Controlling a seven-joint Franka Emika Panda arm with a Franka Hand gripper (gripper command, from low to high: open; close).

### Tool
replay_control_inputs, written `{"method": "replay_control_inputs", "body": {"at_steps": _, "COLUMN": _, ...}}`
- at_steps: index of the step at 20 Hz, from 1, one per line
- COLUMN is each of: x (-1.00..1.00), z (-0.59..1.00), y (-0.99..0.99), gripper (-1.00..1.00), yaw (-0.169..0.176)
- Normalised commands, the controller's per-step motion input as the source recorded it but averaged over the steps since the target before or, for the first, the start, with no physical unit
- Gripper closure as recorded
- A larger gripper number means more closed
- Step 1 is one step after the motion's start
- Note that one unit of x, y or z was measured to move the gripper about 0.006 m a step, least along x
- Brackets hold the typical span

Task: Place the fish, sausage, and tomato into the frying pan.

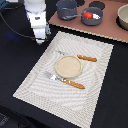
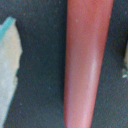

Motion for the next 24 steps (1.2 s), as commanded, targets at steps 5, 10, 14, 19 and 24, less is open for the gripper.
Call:
{"method": "replay_control_inputs", "body": {"at_steps": 5, "x": -0.25, "z": -0.37, "y": -0.02, "gripper": 1.00, "yaw": 0.042}}
{"method": "replay_control_inputs", "body": {"at_steps": 10, "x": -0.27, "z": -0.02, "y": -0.03, "gripper": 1.00, "yaw": 0.031}}
{"method": "replay_control_inputs", "body": {"at_steps": 14, "x": -0.23, "z": 1.00, "y": 0.01, "gripper": 1.00, "yaw": -0.001}}
{"method": "replay_control_inputs", "body": {"at_steps": 19, "x": 0.51, "z": 1.00, "y": 0.28, "gripper": 1.00, "yaw": -0.069}}
{"method": "replay_control_inputs", "body": {"at_steps": 24, "x": 0.77, "z": 1.00, "y": 0.42, "gripper": 1.00, "yaw": -0.080}}
